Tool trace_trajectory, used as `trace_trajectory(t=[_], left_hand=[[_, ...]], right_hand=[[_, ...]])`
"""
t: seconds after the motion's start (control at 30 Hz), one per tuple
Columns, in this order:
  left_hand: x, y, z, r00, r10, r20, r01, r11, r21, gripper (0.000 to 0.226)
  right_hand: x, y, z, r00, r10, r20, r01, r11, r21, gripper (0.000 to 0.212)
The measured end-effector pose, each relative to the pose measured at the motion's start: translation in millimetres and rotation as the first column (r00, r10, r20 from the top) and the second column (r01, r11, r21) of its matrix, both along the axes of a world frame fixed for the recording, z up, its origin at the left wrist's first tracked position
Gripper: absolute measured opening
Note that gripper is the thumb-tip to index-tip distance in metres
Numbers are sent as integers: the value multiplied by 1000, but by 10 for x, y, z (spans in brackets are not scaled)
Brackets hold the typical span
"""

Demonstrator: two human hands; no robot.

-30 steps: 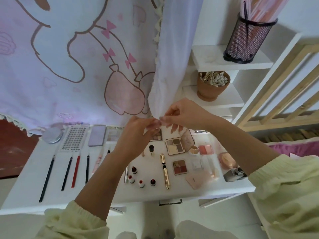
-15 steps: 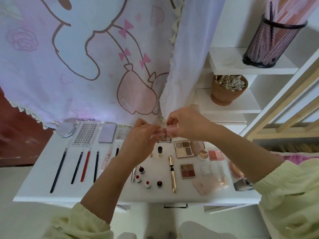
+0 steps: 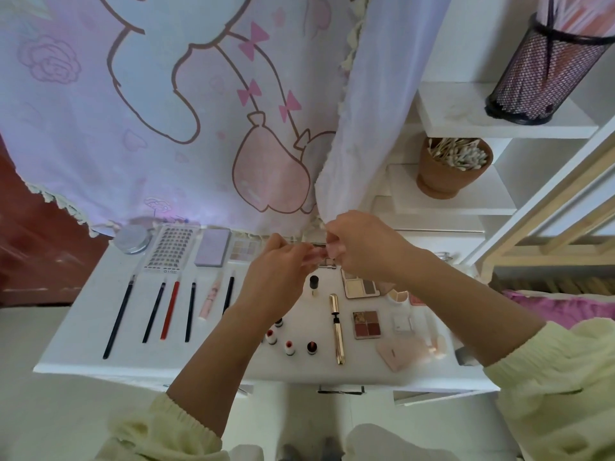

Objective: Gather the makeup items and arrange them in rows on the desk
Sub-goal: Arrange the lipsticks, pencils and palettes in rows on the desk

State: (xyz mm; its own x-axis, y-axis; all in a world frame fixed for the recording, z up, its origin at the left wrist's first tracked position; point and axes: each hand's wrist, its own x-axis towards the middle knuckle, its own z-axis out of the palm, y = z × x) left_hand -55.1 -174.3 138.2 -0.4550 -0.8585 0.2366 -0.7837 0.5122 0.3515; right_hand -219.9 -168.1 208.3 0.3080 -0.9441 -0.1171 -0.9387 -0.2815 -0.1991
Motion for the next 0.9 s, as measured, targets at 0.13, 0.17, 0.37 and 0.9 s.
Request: trace_trajectory(t=[0.13, 0.17, 0.37, 0.9], left_hand=[[41, 5, -25, 999, -44, -3, 44, 995, -86, 27], [43, 7, -34, 999, -49, -13, 47, 993, -109, 29], [31, 22, 4, 988, 49, -147, -31, 993, 116, 31], [295, -117, 205, 914, -9, -406, 315, 645, 696, 15]], right_hand=[[-47, 12, 63, 983, -97, 154, 79, 990, 118, 15], [-54, 11, 72, 984, -91, 155, 73, 990, 122, 15], [-61, -4, -10, 997, 36, 62, -35, 999, -9, 9], [-167, 60, -308, 878, 472, -80, -451, 757, -473, 36]])
